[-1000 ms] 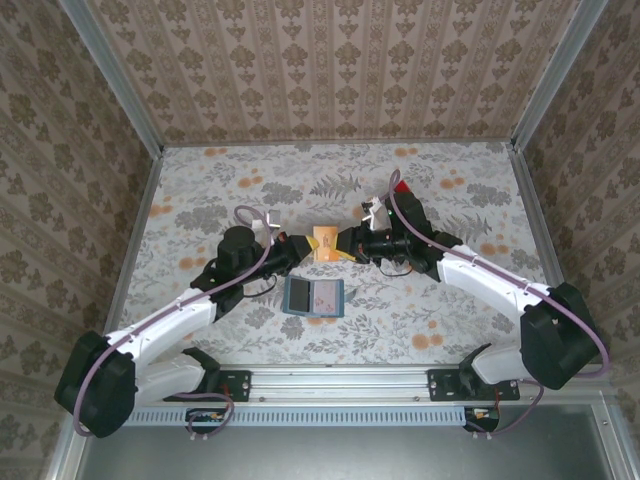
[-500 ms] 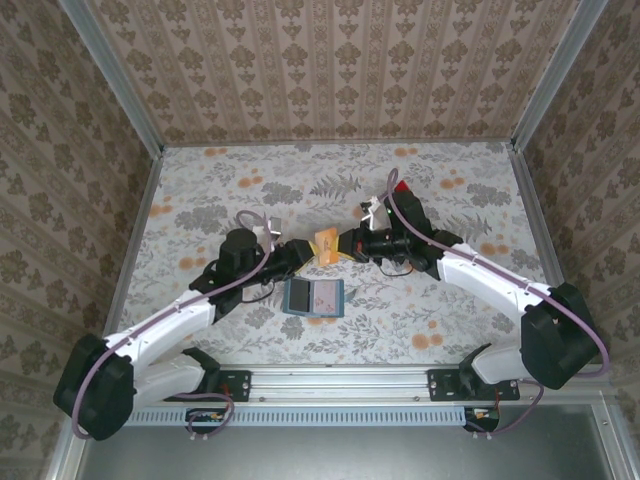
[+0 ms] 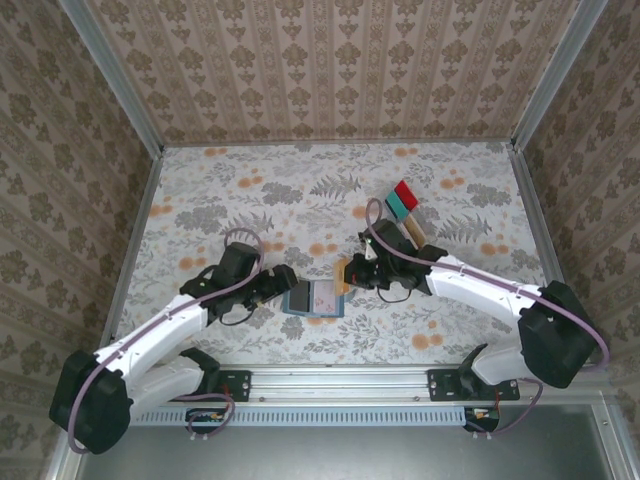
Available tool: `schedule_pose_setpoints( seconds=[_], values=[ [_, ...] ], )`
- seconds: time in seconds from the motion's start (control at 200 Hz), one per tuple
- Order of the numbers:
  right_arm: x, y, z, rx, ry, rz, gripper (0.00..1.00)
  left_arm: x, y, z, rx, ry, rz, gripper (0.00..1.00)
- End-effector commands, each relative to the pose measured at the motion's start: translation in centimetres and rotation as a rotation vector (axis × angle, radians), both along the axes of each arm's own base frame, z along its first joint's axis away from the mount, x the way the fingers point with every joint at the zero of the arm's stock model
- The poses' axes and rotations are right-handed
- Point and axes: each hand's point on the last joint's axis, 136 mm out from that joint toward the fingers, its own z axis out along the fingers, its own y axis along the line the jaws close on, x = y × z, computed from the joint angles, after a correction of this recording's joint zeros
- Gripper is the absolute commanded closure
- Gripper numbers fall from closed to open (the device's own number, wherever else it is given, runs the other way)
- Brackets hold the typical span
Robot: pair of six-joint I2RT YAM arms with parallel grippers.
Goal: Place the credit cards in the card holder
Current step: Turn over the card slot in the card holder.
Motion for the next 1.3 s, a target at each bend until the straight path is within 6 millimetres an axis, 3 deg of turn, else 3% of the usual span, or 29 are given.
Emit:
schedule_pose_setpoints(
  seconds=[0.0, 0.12, 0.3, 0.53, 0.66, 0.735, 0.955, 1.295],
  values=[
    [-0.4, -0.7, -2.6, -0.054, 0.039, -0.042, 0.96, -0.6, 1.8, -1.5, 0.117, 0.033, -0.010, 0.14],
    [-0.5, -0.4, -3.5, -0.046, 0.042, -0.069, 0.96, -0.6, 2.2, -1.7, 0.160, 0.048, -0.013, 0.16],
    [-1.0, -0.4, -5.3, -0.057, 0.079, -0.072, 0.96, -0.3, 0.6, -1.9, 0.088, 0.036, -0.052, 0.25],
    [-1.0, 0.3, -5.7, -0.022, 0.090, -0.067, 0.96, -0.3, -0.1, -3.0, 0.071, 0.064, -0.072, 0.34],
    [-1.2, 0.5, -6.3, -0.024, 0.108, -0.060, 0.96, -0.3, -0.4, -3.7, 0.069, 0.075, -0.082, 0.49],
    [-1.2, 0.7, -6.1, -0.012, 0.108, -0.054, 0.95, -0.2, -0.5, -4.1, 0.079, 0.083, -0.085, 0.63],
    [-1.0, 1.2, -4.4, 0.006, 0.080, -0.038, 0.94, -0.7, -1.1, -5.0, 0.092, 0.101, -0.112, 0.82],
    [-0.6, 2.1, -0.9, 0.029, 0.009, -0.003, 0.94, -0.9, -2.6, -5.0, 0.064, 0.086, -0.105, 0.86]
  ],
)
